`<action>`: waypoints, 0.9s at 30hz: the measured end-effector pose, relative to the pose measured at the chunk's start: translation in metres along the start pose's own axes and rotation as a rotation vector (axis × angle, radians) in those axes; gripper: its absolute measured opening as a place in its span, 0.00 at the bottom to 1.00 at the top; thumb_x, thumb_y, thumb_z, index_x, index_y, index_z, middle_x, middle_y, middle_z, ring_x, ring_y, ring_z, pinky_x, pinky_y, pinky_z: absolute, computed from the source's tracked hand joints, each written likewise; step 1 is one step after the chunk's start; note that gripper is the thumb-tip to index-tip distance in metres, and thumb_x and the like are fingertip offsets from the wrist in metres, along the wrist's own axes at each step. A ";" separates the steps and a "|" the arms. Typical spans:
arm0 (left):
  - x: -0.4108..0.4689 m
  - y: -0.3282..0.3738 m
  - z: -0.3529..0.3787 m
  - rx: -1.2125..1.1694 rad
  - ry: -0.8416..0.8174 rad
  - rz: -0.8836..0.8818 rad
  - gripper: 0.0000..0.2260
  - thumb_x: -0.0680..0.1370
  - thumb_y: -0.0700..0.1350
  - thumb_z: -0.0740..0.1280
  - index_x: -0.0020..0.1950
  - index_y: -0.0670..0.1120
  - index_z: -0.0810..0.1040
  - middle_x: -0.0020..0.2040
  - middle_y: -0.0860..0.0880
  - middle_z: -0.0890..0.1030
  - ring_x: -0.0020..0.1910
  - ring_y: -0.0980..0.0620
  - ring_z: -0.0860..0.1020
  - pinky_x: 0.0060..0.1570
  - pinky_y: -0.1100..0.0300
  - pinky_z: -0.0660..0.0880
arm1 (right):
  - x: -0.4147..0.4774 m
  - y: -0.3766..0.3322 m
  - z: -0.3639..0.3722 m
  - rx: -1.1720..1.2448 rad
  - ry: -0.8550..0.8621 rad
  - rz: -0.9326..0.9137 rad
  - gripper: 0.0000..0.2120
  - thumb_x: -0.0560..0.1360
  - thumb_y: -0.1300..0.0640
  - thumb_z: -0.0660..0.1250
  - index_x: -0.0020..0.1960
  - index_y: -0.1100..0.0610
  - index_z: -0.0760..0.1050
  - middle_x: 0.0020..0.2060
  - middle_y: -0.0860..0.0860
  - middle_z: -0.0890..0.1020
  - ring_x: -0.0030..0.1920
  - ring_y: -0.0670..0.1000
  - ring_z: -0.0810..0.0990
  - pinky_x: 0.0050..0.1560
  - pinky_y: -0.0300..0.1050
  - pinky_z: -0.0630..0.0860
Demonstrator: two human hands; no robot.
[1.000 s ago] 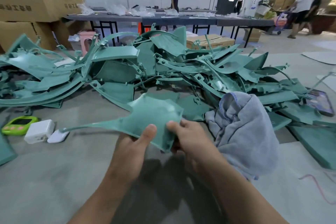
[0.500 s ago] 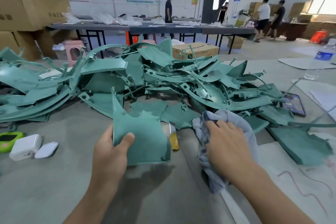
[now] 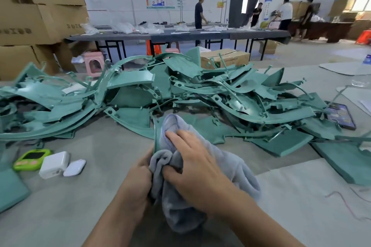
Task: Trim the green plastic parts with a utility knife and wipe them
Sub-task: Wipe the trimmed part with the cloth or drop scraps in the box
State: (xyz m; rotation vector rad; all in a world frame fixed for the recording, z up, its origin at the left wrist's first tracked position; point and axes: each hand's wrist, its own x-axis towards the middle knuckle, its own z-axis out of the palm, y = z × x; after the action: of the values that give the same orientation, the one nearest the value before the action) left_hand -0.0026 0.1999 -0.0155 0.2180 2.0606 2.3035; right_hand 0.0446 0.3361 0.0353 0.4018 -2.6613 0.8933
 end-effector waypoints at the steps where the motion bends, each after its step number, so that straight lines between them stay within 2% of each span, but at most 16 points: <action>1: 0.001 -0.002 -0.001 -0.064 -0.030 -0.013 0.14 0.82 0.25 0.55 0.46 0.30 0.80 0.37 0.44 0.86 0.40 0.64 0.82 0.39 0.77 0.73 | 0.000 0.004 0.009 0.019 -0.022 0.027 0.31 0.79 0.46 0.64 0.80 0.47 0.60 0.77 0.45 0.63 0.77 0.47 0.55 0.78 0.43 0.51; 2: 0.004 -0.005 -0.002 -0.129 -0.047 -0.050 0.24 0.82 0.24 0.50 0.42 0.36 0.84 0.33 0.50 0.85 0.35 0.65 0.81 0.37 0.76 0.74 | 0.003 0.007 0.015 0.022 -0.015 0.026 0.31 0.78 0.45 0.63 0.80 0.46 0.59 0.78 0.45 0.61 0.78 0.46 0.53 0.78 0.43 0.50; 3: 0.007 -0.007 -0.005 -0.171 -0.044 -0.101 0.30 0.82 0.24 0.48 0.37 0.42 0.86 0.31 0.52 0.83 0.33 0.62 0.81 0.36 0.73 0.76 | 0.007 0.009 0.019 -0.007 0.020 0.002 0.29 0.78 0.46 0.63 0.78 0.47 0.63 0.76 0.47 0.65 0.76 0.49 0.57 0.77 0.43 0.52; 4: 0.006 -0.009 -0.010 -0.213 -0.070 -0.130 0.32 0.81 0.24 0.47 0.37 0.45 0.87 0.32 0.50 0.82 0.34 0.57 0.82 0.36 0.68 0.79 | 0.013 0.012 0.022 -0.049 0.065 -0.022 0.25 0.78 0.48 0.63 0.74 0.50 0.69 0.71 0.49 0.72 0.72 0.51 0.64 0.73 0.43 0.57; 5: 0.003 -0.009 -0.013 -0.251 -0.105 -0.156 0.32 0.79 0.24 0.48 0.40 0.48 0.88 0.36 0.45 0.83 0.36 0.51 0.83 0.37 0.63 0.81 | 0.020 0.013 0.025 -0.090 0.108 -0.032 0.22 0.77 0.49 0.63 0.70 0.53 0.74 0.64 0.51 0.76 0.65 0.53 0.70 0.70 0.46 0.63; 7: 0.003 -0.002 -0.017 -0.290 -0.098 -0.188 0.30 0.77 0.23 0.49 0.53 0.46 0.87 0.46 0.42 0.86 0.43 0.46 0.86 0.39 0.57 0.82 | 0.038 0.015 0.028 -0.168 0.161 -0.021 0.17 0.78 0.51 0.62 0.65 0.55 0.76 0.56 0.52 0.79 0.57 0.56 0.74 0.61 0.50 0.69; 10: 0.005 0.003 -0.013 -0.261 -0.089 -0.215 0.30 0.75 0.19 0.49 0.71 0.37 0.74 0.59 0.36 0.83 0.56 0.37 0.82 0.53 0.45 0.79 | 0.065 0.019 0.028 -0.099 0.174 0.125 0.11 0.81 0.55 0.60 0.61 0.55 0.74 0.49 0.52 0.76 0.54 0.57 0.74 0.49 0.47 0.64; 12: 0.003 0.007 -0.013 -0.163 -0.084 -0.251 0.30 0.76 0.18 0.49 0.71 0.39 0.73 0.62 0.35 0.81 0.59 0.36 0.80 0.59 0.40 0.77 | 0.077 0.017 0.027 -0.073 0.153 0.213 0.08 0.82 0.55 0.57 0.58 0.54 0.72 0.47 0.51 0.73 0.54 0.57 0.75 0.47 0.48 0.64; 14: 0.001 0.008 -0.017 -0.099 -0.101 -0.272 0.25 0.78 0.20 0.51 0.62 0.43 0.77 0.51 0.43 0.86 0.48 0.46 0.85 0.47 0.51 0.83 | 0.074 0.012 0.030 -0.102 0.150 0.188 0.09 0.82 0.53 0.58 0.59 0.54 0.72 0.49 0.52 0.75 0.54 0.57 0.74 0.50 0.50 0.67; 16: -0.002 0.007 -0.017 -0.107 -0.093 -0.291 0.19 0.80 0.25 0.53 0.54 0.44 0.78 0.40 0.49 0.87 0.38 0.54 0.85 0.35 0.60 0.82 | 0.055 0.005 0.036 -0.135 0.203 0.061 0.10 0.79 0.52 0.63 0.58 0.54 0.74 0.50 0.51 0.78 0.52 0.55 0.74 0.52 0.51 0.70; 19: -0.004 0.002 -0.011 -0.223 0.028 -0.273 0.14 0.84 0.32 0.53 0.45 0.40 0.76 0.30 0.43 0.80 0.27 0.53 0.81 0.25 0.61 0.78 | 0.015 -0.001 0.043 -0.125 0.190 -0.097 0.15 0.75 0.49 0.67 0.60 0.52 0.76 0.49 0.49 0.81 0.51 0.53 0.75 0.55 0.48 0.73; 21: -0.006 0.002 -0.004 -0.276 0.038 -0.229 0.17 0.83 0.32 0.53 0.41 0.40 0.78 0.31 0.39 0.76 0.25 0.49 0.78 0.24 0.60 0.76 | 0.006 0.006 0.041 -0.058 0.177 -0.102 0.16 0.75 0.49 0.66 0.62 0.51 0.76 0.50 0.48 0.81 0.52 0.51 0.75 0.56 0.46 0.72; 23: -0.007 0.007 0.001 -0.306 -0.015 -0.149 0.23 0.77 0.25 0.53 0.39 0.45 0.83 0.34 0.40 0.80 0.30 0.46 0.80 0.28 0.59 0.78 | 0.010 0.016 0.032 0.008 0.264 -0.080 0.09 0.76 0.53 0.66 0.54 0.53 0.77 0.42 0.47 0.79 0.46 0.49 0.75 0.51 0.47 0.73; 24: -0.005 0.010 0.001 -0.309 -0.045 -0.141 0.26 0.73 0.22 0.52 0.43 0.46 0.85 0.38 0.39 0.84 0.35 0.42 0.82 0.31 0.57 0.79 | 0.014 0.021 0.029 0.035 0.343 -0.042 0.07 0.77 0.54 0.66 0.53 0.54 0.77 0.41 0.45 0.78 0.44 0.48 0.74 0.51 0.46 0.73; 26: -0.001 0.012 0.000 -0.280 -0.084 -0.157 0.35 0.65 0.19 0.51 0.52 0.49 0.86 0.48 0.37 0.86 0.40 0.37 0.84 0.33 0.54 0.79 | 0.022 0.029 0.020 0.130 0.464 0.126 0.14 0.79 0.53 0.66 0.63 0.52 0.76 0.48 0.40 0.78 0.49 0.41 0.74 0.55 0.39 0.71; 27: 0.000 0.013 -0.001 -0.265 -0.079 -0.164 0.38 0.62 0.20 0.52 0.54 0.51 0.86 0.50 0.36 0.86 0.40 0.36 0.84 0.33 0.53 0.78 | 0.025 0.032 0.016 0.199 0.499 0.220 0.15 0.79 0.51 0.66 0.65 0.48 0.76 0.50 0.37 0.79 0.49 0.38 0.74 0.54 0.35 0.71</action>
State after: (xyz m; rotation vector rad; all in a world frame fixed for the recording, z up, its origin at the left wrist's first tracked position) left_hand -0.0020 0.1979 -0.0027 0.1213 1.6482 2.3906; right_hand 0.0075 0.3467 0.0147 -0.0740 -2.1903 1.1533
